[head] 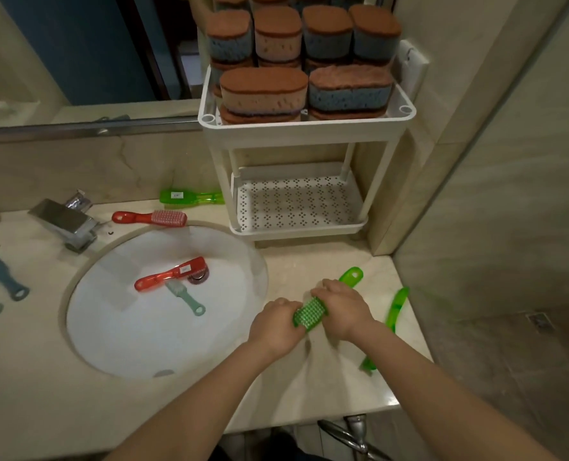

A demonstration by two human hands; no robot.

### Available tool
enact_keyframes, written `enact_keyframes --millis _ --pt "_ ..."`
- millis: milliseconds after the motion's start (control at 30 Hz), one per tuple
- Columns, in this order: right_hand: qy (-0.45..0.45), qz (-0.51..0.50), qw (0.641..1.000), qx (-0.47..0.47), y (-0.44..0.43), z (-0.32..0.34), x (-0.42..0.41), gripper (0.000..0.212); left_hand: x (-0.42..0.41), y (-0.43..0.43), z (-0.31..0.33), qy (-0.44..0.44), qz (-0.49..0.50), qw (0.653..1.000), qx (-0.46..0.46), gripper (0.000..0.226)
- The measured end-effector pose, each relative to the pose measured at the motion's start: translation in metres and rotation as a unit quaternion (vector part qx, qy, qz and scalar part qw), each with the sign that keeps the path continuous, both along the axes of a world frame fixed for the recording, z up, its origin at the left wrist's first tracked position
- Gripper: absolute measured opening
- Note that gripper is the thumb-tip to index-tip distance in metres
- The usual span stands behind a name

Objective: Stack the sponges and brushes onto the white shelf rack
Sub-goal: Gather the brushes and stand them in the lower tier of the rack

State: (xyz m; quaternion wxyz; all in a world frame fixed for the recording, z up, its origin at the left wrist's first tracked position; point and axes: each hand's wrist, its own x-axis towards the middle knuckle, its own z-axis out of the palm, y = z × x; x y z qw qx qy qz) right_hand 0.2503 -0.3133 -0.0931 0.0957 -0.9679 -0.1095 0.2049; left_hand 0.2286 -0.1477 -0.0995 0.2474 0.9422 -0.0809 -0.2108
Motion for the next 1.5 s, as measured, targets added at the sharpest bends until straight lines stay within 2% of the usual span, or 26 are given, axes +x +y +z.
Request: enact_keyframes --millis 133,267,367,433,533,600,667,767,867,967,1067,1167,1333,1500 --pt "-0.061 0.019 0.998 -0.024 0.003 -0.006 -0.007 0.046 0.000 -0.001 -0.004 0.014 0.009 1.000 -0.016 0.048" --pt "-0.071 0.026 0.997 -0.035 0.004 -0.010 -0.008 0.038 0.001 -0.001 -0.006 0.023 0.040 0.998 -0.040 0.049" --pt "-0.092 -0.026 0.995 0.036 0.001 -0.005 -0.005 0.031 0.008 -0.003 -0.001 0.020 0.116 0.985 -0.128 0.045" --pt "-0.126 -0.090 0.981 0.119 0.000 0.003 -0.002 0.027 0.016 -0.007 0.008 0.034 0.190 0.952 -0.237 0.041" --pt "-0.121 -0.227 0.930 0.262 0.003 0.019 0.003 0.027 0.027 -0.016 0.026 0.105 0.283 0.871 -0.386 0.035" --pt "-0.115 -0.265 0.896 0.337 0.005 0.026 0.006 0.029 0.033 -0.024 0.036 0.155 0.287 0.841 -0.432 0.021" --pt "-0.102 -0.275 0.874 0.387 0.006 0.033 0.006 0.030 0.035 -0.032 0.043 0.193 0.280 0.814 -0.471 0.017" --pt "-0.060 -0.252 0.873 0.413 -0.002 0.040 0.004 0.032 0.037 -0.044 0.046 0.210 0.307 0.792 -0.485 0.025" --pt "-0.011 -0.228 0.895 0.384 -0.015 0.043 -0.001 0.027 0.040 -0.056 0.044 0.217 0.339 0.778 -0.482 0.025" --pt "-0.006 -0.230 0.911 0.344 -0.033 0.041 -0.009 0.026 0.042 -0.067 0.037 0.200 0.364 0.792 -0.447 0.023" --pt "-0.053 -0.198 0.960 0.192 -0.056 0.039 -0.020 0.034 0.038 -0.078 0.032 0.217 0.368 0.773 -0.469 0.023" --pt "0.006 -0.141 0.988 0.060 -0.073 0.039 -0.029 0.046 0.032 -0.088 0.029 0.242 0.339 0.794 -0.442 0.028" --pt "0.119 -0.025 0.990 -0.072 -0.080 0.032 -0.048 0.055 0.017 -0.100 0.026 0.270 0.317 0.810 -0.412 0.029" --pt "0.088 0.010 0.987 -0.135 -0.078 0.026 -0.058 0.049 0.010 -0.096 0.023 0.278 0.308 0.822 -0.390 0.031"
